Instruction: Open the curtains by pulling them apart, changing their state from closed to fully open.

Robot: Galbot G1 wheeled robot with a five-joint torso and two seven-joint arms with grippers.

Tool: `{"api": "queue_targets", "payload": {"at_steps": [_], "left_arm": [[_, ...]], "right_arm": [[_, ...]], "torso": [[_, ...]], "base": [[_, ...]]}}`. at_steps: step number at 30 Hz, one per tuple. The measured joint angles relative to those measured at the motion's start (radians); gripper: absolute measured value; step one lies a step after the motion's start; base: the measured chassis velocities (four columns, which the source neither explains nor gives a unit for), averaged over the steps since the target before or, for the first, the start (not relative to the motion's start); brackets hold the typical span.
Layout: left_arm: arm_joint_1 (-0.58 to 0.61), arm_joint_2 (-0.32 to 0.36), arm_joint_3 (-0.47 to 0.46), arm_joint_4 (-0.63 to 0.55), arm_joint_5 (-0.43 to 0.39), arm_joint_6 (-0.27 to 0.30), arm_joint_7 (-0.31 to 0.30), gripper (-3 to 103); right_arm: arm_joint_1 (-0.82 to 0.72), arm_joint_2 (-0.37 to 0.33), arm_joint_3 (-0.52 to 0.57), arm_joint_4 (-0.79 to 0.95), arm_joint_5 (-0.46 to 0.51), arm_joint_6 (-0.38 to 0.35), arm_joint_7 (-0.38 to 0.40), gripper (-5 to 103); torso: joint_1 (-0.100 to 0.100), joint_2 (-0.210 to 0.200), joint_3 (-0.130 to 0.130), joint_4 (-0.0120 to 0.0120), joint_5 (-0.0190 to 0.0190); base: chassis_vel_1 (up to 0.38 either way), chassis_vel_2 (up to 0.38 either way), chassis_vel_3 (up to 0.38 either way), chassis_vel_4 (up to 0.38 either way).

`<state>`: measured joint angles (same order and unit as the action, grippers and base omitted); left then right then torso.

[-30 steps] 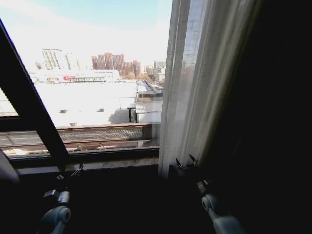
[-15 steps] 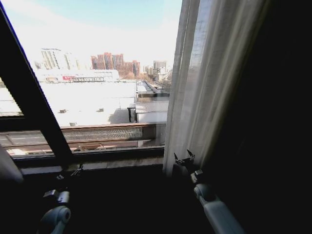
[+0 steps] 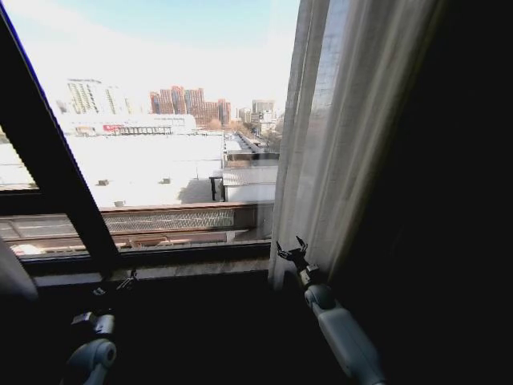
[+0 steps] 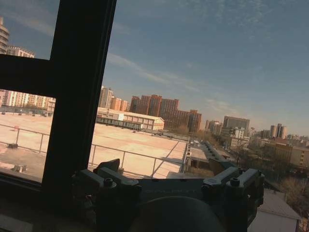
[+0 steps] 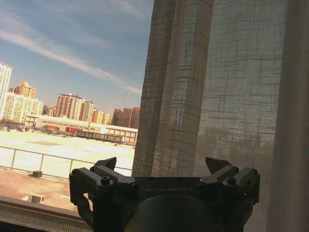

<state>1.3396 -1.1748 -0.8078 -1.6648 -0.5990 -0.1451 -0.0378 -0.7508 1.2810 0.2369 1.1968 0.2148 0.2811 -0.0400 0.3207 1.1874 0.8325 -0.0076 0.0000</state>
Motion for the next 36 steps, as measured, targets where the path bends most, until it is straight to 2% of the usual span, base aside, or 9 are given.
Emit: {"api": "queue_targets", "payload": {"at_steps": [4, 11, 15, 18, 21, 24, 26, 32, 36], "left_arm": [[0.000, 0.000, 0.000, 0.000, 0.000, 0.000, 0.000, 100], [0.000, 0.000, 0.000, 0.000, 0.000, 0.000, 0.000, 100], [0.000, 0.000, 0.000, 0.000, 0.000, 0.000, 0.000, 100], [0.000, 0.000, 0.000, 0.000, 0.000, 0.000, 0.000, 100], [0.000, 0.000, 0.000, 0.000, 0.000, 0.000, 0.000, 100], [0.000, 0.000, 0.000, 0.000, 0.000, 0.000, 0.000, 100], [0.000, 0.000, 0.000, 0.000, 0.000, 0.000, 0.000, 100], [0.000, 0.000, 0.000, 0.000, 0.000, 0.000, 0.000, 100], [0.000, 0.000, 0.000, 0.000, 0.000, 0.000, 0.000, 100]], "right_arm": [[0.041, 0.025, -0.005, -0.059, -0.014, 0.008, 0.000, 102], [0.102, 0.069, 0.003, -0.161, -0.035, 0.033, 0.000, 89], [0.110, 0.076, 0.002, -0.168, -0.033, 0.034, -0.001, 67], [0.109, 0.074, 0.000, -0.162, -0.032, 0.034, -0.001, 61], [0.103, 0.070, -0.001, -0.151, -0.026, 0.032, 0.000, 45], [0.099, 0.066, -0.002, -0.143, -0.023, 0.030, 0.000, 40], [0.095, 0.063, -0.003, -0.136, -0.020, 0.024, 0.000, 28], [0.090, 0.068, -0.001, -0.124, -0.014, 0.028, -0.034, 7], [0.090, 0.072, 0.003, -0.127, 0.010, 0.037, -0.085, 1]], "torso": [[0.000, 0.000, 0.000, 0.0003, -0.0001], [0.000, 0.000, 0.000, 0.0002, 0.0000], [0.000, 0.000, 0.000, 0.0003, 0.0000], [0.000, 0.000, 0.000, 0.0002, 0.0000], [0.000, 0.000, 0.000, 0.0001, 0.0000], [0.000, 0.000, 0.000, 0.0001, 0.0000], [0.000, 0.000, 0.000, 0.0001, 0.0000], [0.000, 0.000, 0.000, 0.0002, 0.0001], [0.000, 0.000, 0.000, 0.0002, 0.0000]], "base": [[0.000, 0.000, 0.000, 0.000], [0.000, 0.000, 0.000, 0.000], [0.000, 0.000, 0.000, 0.000], [0.000, 0.000, 0.000, 0.000], [0.000, 0.000, 0.000, 0.000], [0.000, 0.000, 0.000, 0.000], [0.000, 0.000, 0.000, 0.000], [0.000, 0.000, 0.000, 0.000], [0.000, 0.000, 0.000, 0.000]]}}
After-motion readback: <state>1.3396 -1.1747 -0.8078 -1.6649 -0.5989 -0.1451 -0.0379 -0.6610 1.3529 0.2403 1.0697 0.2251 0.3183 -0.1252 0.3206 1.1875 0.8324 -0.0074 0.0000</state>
